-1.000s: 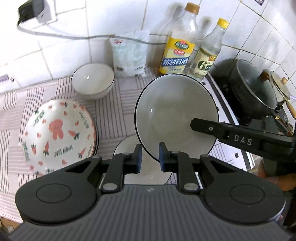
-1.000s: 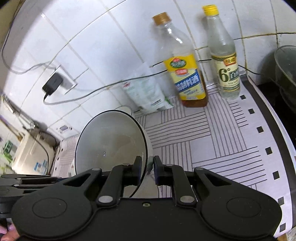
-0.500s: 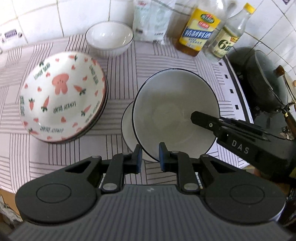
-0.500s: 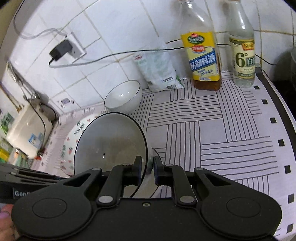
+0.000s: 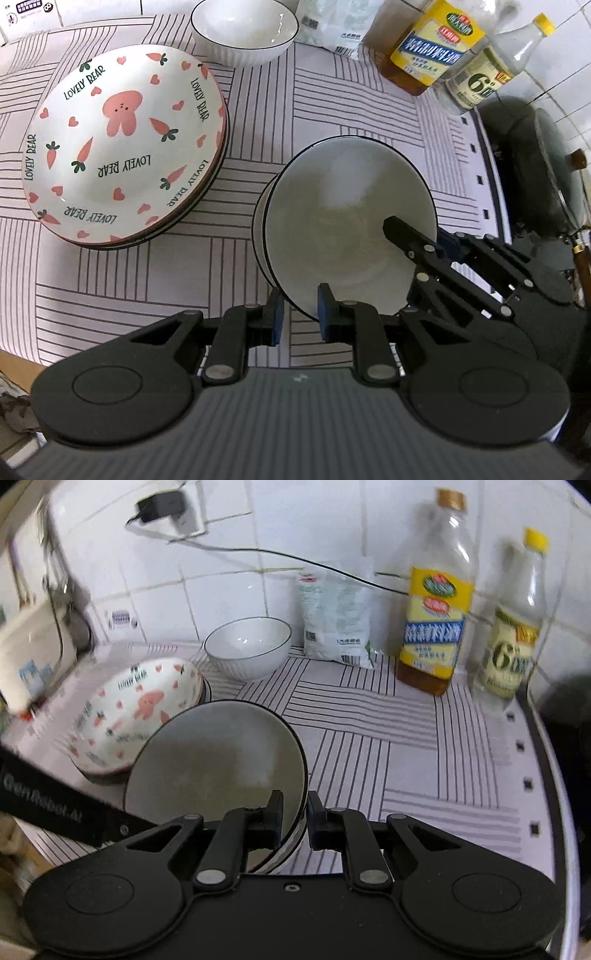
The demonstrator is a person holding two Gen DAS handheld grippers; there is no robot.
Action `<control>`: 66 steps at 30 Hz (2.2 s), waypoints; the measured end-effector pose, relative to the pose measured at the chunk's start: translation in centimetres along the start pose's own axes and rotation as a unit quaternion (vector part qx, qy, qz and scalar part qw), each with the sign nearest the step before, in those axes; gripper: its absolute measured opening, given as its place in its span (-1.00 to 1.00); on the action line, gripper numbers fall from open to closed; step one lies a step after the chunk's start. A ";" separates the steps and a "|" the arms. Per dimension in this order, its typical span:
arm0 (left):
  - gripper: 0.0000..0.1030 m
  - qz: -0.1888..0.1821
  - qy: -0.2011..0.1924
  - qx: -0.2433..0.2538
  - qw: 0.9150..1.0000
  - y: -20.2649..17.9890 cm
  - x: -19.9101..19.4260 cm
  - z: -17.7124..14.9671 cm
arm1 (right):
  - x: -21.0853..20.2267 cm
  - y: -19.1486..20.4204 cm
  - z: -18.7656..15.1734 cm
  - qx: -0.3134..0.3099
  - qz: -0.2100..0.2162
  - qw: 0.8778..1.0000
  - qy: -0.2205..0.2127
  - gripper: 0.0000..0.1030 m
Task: Organize plates and bowls
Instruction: 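Lower the second bowl into the first bowl and open both grippers, then move both grippers to the white bowl by the wall and grasp its rim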
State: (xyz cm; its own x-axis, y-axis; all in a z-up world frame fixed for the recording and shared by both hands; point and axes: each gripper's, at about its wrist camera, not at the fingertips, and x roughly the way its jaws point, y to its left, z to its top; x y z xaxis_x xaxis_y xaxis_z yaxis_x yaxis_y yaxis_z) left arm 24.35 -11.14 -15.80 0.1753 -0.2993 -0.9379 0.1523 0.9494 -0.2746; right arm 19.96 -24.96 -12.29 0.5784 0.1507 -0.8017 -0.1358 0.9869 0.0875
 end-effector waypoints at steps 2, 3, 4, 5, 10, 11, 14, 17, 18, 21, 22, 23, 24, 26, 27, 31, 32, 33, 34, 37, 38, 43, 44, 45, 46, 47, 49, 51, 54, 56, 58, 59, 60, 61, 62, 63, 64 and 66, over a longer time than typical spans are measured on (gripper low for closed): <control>-0.67 0.001 0.005 -0.002 1.000 0.1 0.2 0.1 | 0.2 0.3 0.0 -0.011 -0.006 1.000 0.000 -0.68; -0.67 -0.001 0.008 -0.006 1.000 0.2 0.3 0.2 | 0.3 0.4 -0.1 -0.020 -0.011 1.000 0.000 -0.68; -0.66 -0.003 0.011 -0.010 1.000 0.3 0.5 0.3 | 0.4 0.6 -0.2 -0.033 -0.018 0.999 -0.001 -0.68; -0.66 -0.005 0.015 -0.012 1.000 0.4 0.6 0.3 | 0.6 0.9 -0.3 -0.046 -0.025 0.999 0.000 -0.68; -0.63 -0.001 0.017 -0.012 1.000 0.4 1.0 0.4 | 1.1 1.3 -0.3 -0.071 -0.037 0.997 0.001 -0.67; -0.63 -0.001 0.017 -0.014 1.000 0.5 1.1 0.4 | 1.2 1.4 -0.3 -0.075 -0.038 0.996 0.003 -0.66; -0.62 -0.002 0.015 -0.012 1.000 0.5 0.9 0.5 | 1.4 1.4 -0.4 -0.078 -0.037 0.996 0.005 -0.59; -0.60 -0.001 0.012 -0.008 1.000 0.3 0.3 0.4 | 1.2 1.4 -0.2 -0.075 -0.034 0.997 0.008 -0.58; -0.58 -0.001 0.011 -0.002 1.000 0.2 0.0 0.4 | 0.9 1.4 -0.1 -0.072 -0.032 0.997 0.006 -0.58; -0.45 0.002 -0.003 0.017 1.000 -0.2 -1.7 0.3 | -0.7 0.9 0.5 -0.053 -0.018 0.998 -0.003 -0.56; -0.41 0.003 -0.008 0.025 1.000 -0.3 -2.3 0.2 | -1.2 0.7 0.6 -0.046 -0.013 0.999 -0.007 -0.54; -0.38 0.003 -0.012 0.031 0.999 -0.4 -2.8 0.2 | -1.8 0.6 0.8 -0.037 -0.008 0.999 -0.010 -0.51; -0.37 0.004 -0.019 0.035 0.999 -0.5 -3.4 0.2 | -2.3 0.4 1.0 -0.027 0.000 1.000 -0.014 -0.50; -0.34 0.004 -0.035 0.044 0.998 -0.6 -4.4 0.1 | -3.5 0.3 1.2 -0.009 0.020 0.999 -0.025 -0.48; -0.33 0.003 -0.046 0.048 0.998 -0.7 -5.0 0.0 | -4.1 0.3 1.4 -0.001 0.033 0.999 -0.030 -0.47; -0.25 0.001 -0.085 0.068 0.994 -0.2 -7.2 0.0 | -5.5 0.4 2.3 0.042 0.079 0.995 -0.043 -0.33; -0.24 0.001 -0.094 0.072 0.993 0.0 -7.6 0.1 | -5.5 0.4 2.5 0.053 0.087 0.994 -0.044 -0.30; -0.23 0.000 -0.103 0.077 0.992 0.2 -8.0 0.1 | -5.4 0.4 2.7 0.068 0.095 0.992 -0.045 -0.28; -0.21 -0.001 -0.112 0.081 0.990 0.6 -8.3 0.3 | -5.2 0.3 2.9 0.086 0.102 0.990 -0.044 -0.23; -0.20 -0.007 -0.137 0.087 0.987 2.0 -8.8 1.1 | -4.1 0.4 3.6 0.134 0.114 0.984 -0.038 -0.12; -0.20 -0.007 -0.142 0.086 0.986 2.8 -8.9 1.6 | -3.7 0.6 3.9 0.148 0.113 0.982 -0.033 -0.08; -0.11 -0.010 -0.176 0.075 0.981 6.3 -8.8 4.0 | -1.7 1.6 5.8 0.201 0.114 0.973 -0.019 0.08; -0.07 -0.013 -0.181 0.071 0.981 7.1 -8.8 4.7 | -1.2 1.8 6.3 0.211 0.112 0.971 -0.016 0.12; -0.05 -0.017 -0.184 0.069 0.980 7.8 -8.6 5.4 | -0.7 1.9 6.8 0.223 0.113 0.968 -0.013 0.15; -0.04 -0.021 -0.185 0.068 0.980 8.6 -8.4 6.2 | -0.1 2.0 7.2 0.236 0.114 0.965 -0.010 0.20; -0.03 -0.022 -0.185 0.069 0.980 9.2 -8.2 7.0 | 0.5 1.9 7.5 0.251 0.114 0.961 -0.005 0.20; -0.03 -0.025 -0.185 0.072 0.980 10.1 -7.6 8.4 | 2.0 1.7 8.2 0.290 0.115 0.950 0.000 0.20; 0.01 -0.032 -0.186 0.072 0.979 11.0 -7.0 9.9 | 3.5 1.6 8.9 0.326 0.109 0.939 0.006 0.20; 0.06 -0.042 -0.186 0.070 0.979 12.2 -5.6 12.3 | 5.7 1.4 9.7 0.365 0.095 0.926 0.010 0.20; 0.06 -0.046 -0.186 0.072 0.979 12.9 -4.6 13.9 | 6.9 1.4 10.1 0.392 0.082 0.916 0.007 0.20; 0.06 -0.051 -0.181 0.070 0.980 13.5 -3.4 15.2 | 8.2 1.2 10.4 0.419 0.067 0.905 0.009 0.20; 0.06 -0.056 -0.177 0.070 0.980 13.7 -2.8 15.8 | 8.8 1.1 10.5 0.429 0.060 0.901 0.003 0.20; 0.06 -0.059 -0.173 0.069 0.981 13.9 -2.2 16.3 | 9.4 1.0 10.6 0.436 0.052 0.898 -0.001 0.20; 0.06 -0.061 -0.168 0.069 0.981 14.0 -1.7 16.7 | 10.0 0.9 10.7 0.446 0.039 0.894 -0.003 0.20; 0.06 -0.063 -0.163 0.069 0.982 14.0 -1.0 17.1 | 10.5 0.8 10.7 0.456 0.029 0.890 -0.003 0.20; 0.06 -0.068 -0.158 0.071 0.983 14.0 -0.4 17.5 | 11.1 0.5 10.6 0.467 0.024 0.884 -0.004 0.20; 0.06 -0.072 -0.155 0.073 0.983 14.0 0.2 17.9 | 11.7 0.2 10.4 0.482 0.022 0.876 -0.005 0.20; 0.06 -0.072 -0.154 0.076 0.983 13.8 1.3 18.3 | 12.7 -0.3 10.1 0.506 0.022 0.862 -0.009 0.19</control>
State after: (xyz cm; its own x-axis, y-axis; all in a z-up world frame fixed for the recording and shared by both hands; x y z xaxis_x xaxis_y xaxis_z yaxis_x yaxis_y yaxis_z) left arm 44.50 -0.14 -16.90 0.4230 -0.4666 -0.7767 0.3365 0.8768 -0.3435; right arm 35.50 -22.71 -16.53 0.6044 0.1800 -0.7761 0.6091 0.5235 0.5958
